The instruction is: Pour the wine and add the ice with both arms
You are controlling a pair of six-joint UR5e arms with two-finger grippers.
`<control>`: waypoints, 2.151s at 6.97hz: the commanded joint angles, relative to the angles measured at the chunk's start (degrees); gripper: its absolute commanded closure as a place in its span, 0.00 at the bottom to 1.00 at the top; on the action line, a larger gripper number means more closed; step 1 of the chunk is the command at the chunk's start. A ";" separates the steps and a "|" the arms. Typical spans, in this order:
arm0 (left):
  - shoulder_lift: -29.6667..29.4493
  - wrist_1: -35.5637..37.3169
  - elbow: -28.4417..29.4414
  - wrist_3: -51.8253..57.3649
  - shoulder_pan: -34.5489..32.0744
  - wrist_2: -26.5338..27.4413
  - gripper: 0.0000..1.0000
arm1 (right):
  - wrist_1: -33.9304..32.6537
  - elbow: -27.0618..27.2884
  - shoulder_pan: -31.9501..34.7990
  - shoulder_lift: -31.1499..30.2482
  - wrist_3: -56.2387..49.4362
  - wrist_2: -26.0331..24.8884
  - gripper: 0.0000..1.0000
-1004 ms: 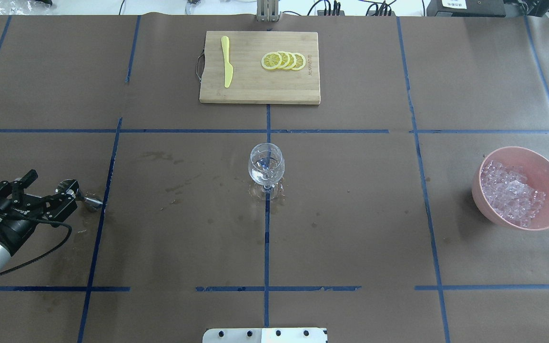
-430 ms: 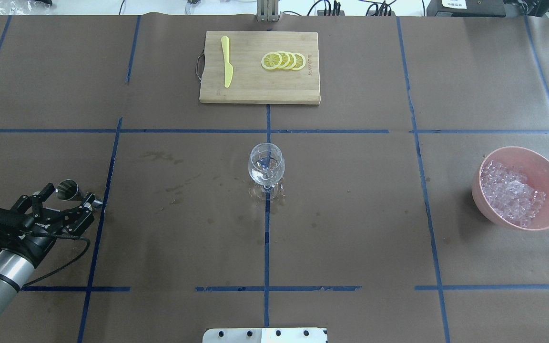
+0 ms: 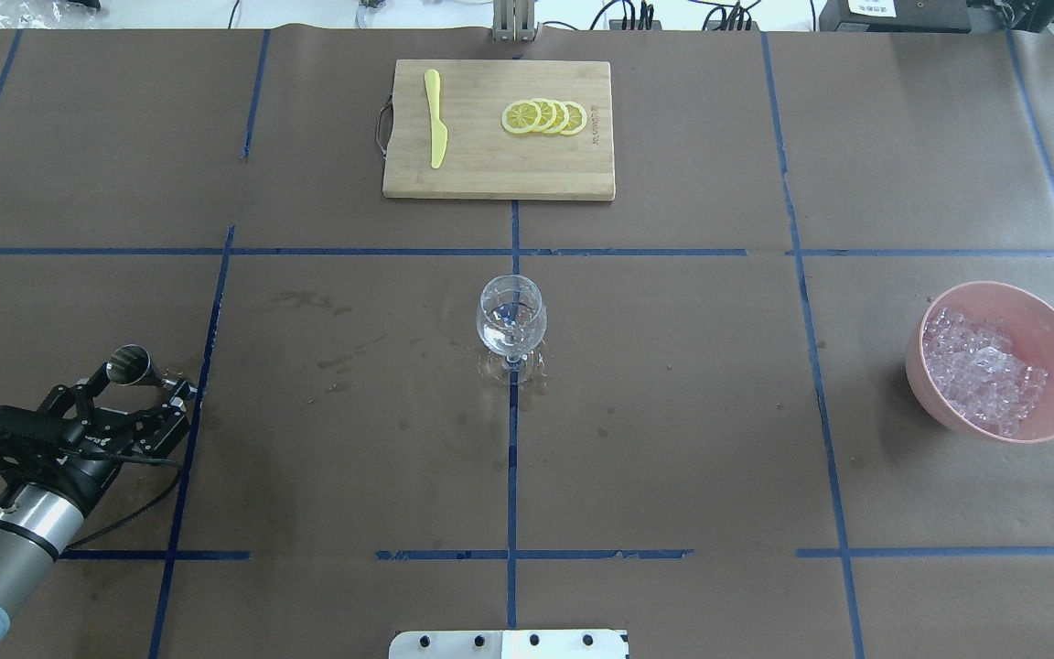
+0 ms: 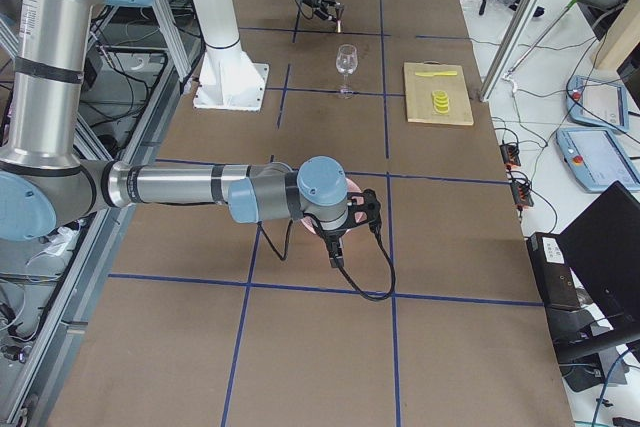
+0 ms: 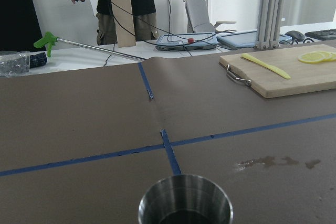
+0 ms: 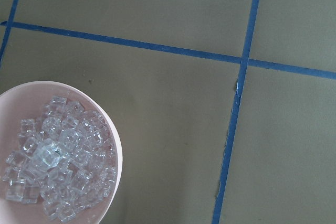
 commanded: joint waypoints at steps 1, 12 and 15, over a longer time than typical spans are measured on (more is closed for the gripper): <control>-1.60 -0.20 2.24 -0.34 0.00 -0.15 0.10 | 0.00 0.00 0.00 0.09 0.09 -0.02 0.00; -1.51 -2.31 3.20 -2.71 0.00 0.55 0.54 | 0.00 0.00 0.00 0.27 0.09 -0.02 0.00; -1.51 -2.31 3.29 -2.71 0.00 0.99 0.81 | 0.00 0.00 0.00 0.36 0.09 -0.02 0.00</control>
